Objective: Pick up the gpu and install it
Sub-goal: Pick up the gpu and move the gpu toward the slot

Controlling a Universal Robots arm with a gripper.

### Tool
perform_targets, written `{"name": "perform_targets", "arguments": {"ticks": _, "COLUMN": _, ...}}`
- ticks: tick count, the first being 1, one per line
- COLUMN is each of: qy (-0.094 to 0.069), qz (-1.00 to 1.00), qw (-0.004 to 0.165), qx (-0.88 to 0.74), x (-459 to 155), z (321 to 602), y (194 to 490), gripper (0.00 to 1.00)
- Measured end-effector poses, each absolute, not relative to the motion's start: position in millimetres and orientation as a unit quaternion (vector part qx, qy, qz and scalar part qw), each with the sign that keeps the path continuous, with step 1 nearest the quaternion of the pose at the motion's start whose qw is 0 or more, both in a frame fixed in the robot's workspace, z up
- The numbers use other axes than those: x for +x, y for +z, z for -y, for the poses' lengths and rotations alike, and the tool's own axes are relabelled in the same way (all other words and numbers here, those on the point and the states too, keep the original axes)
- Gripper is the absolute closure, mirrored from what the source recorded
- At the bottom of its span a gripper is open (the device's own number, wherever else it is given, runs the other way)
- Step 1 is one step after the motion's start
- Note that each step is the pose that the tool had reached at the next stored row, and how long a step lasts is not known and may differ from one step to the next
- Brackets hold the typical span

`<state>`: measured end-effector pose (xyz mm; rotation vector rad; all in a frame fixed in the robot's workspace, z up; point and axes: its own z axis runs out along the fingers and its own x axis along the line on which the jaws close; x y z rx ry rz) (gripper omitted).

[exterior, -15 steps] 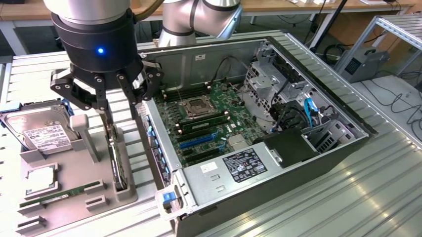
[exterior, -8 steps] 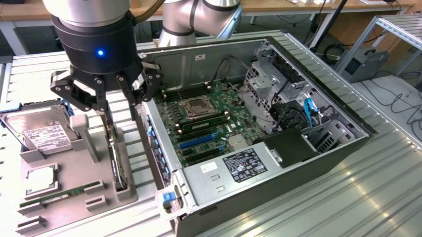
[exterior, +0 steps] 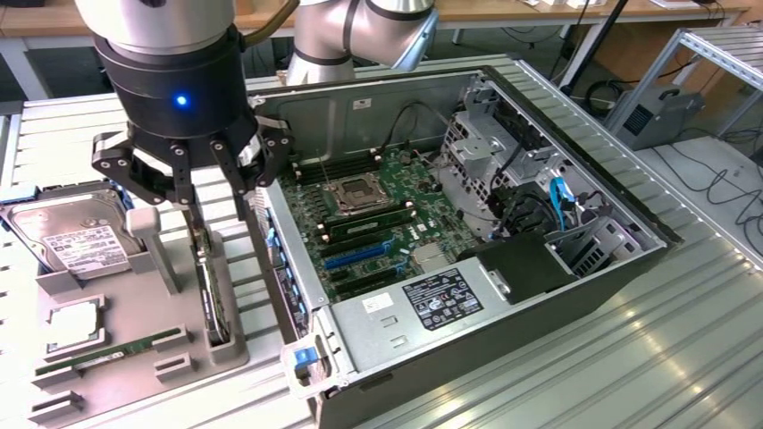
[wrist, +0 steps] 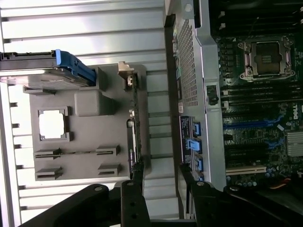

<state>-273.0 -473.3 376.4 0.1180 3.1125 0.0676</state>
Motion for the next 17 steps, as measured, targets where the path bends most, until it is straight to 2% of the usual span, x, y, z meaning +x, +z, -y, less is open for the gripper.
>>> {"name": "perform_targets", "arguments": {"ticks": 17, "qy": 0.022, "qz": -0.999, "qw": 0.013, "qx": 0.038, "x": -275.1, "z": 473.3, "y": 370.9, "gripper": 0.58}}
